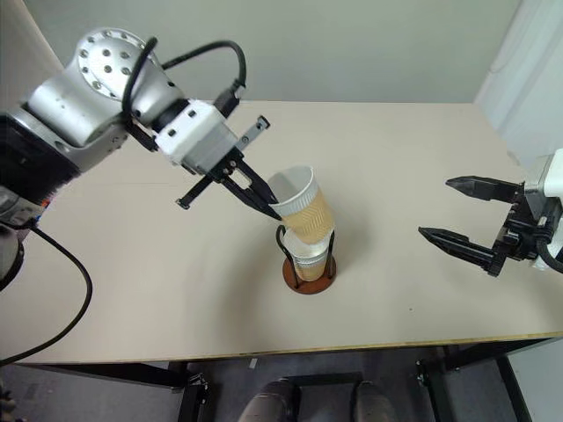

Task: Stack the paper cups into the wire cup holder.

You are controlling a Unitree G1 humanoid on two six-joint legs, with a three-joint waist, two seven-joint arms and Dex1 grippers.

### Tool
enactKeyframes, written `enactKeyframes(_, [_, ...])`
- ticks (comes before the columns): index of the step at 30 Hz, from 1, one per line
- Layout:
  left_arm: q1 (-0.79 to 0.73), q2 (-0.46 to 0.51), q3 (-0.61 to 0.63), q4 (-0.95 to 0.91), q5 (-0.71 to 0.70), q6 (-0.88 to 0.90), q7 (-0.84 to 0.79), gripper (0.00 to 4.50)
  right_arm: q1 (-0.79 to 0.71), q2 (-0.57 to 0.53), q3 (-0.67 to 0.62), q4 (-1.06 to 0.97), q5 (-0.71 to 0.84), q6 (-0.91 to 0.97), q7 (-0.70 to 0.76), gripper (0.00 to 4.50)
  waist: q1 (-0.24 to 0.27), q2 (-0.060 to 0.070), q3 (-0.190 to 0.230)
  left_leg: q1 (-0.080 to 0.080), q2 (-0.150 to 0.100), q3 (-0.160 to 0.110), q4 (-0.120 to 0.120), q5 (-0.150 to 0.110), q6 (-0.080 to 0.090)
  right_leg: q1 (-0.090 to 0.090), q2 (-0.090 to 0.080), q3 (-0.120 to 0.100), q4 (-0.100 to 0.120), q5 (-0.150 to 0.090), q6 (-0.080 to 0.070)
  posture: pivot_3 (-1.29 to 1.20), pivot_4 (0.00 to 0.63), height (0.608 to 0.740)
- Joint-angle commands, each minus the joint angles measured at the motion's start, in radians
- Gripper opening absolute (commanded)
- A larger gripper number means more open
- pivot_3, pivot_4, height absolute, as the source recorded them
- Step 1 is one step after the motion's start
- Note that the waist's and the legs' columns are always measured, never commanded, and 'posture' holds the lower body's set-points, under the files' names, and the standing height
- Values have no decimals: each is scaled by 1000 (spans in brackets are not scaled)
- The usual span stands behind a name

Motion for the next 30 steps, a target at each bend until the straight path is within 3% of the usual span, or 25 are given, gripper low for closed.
enactKeyframes(1, [-43,-16,-19,31,4,-45,-36,40,-52,0,-58,-95,148,17,-78,4500,-1,0,0,0,1,0,1,0,0,0,0,1,0,0,-1,0,150,740])
enactKeyframes(13, [-69,-25,-120,84,25,-131,-36,40,-9,-20,-75,-130,196,28,-164,4500,1,0,0,-2,-3,-2,-2,-1,1,0,-6,-3,-1,0,4,0,150,740])
enactKeyframes(19, [-50,-34,-105,66,17,-107,-36,40,-7,-28,-72,-126,194,23,-164,4500,3,-1,0,-3,-5,-2,-2,-1,1,1,-8,-4,-2,-1,6,0,150,740])
enactKeyframes(22, [-44,-51,-91,83,27,-91,-36,649,-14,-31,-60,-122,191,19,-164,4500,5,-1,0,-3,-6,-2,-2,-1,1,1,-9,-5,-2,-1,6,0,150,740])
enactKeyframes(27, [-34,-51,-79,75,34,-81,-36,2345,-22,-33,-36,-115,185,10,-153,4500,3,-1,0,-3,-6,-2,-2,-1,1,1,-9,-4,-2,-1,6,0,150,740])
enactKeyframes(30, [4,-68,-11,100,60,-76,-36,3302,-47,-36,7,-94,172,-3,-138,4500,1,-1,0,-2,-6,-1,-2,-1,1,1,-9,-5,-2,-1,6,0,150,740])
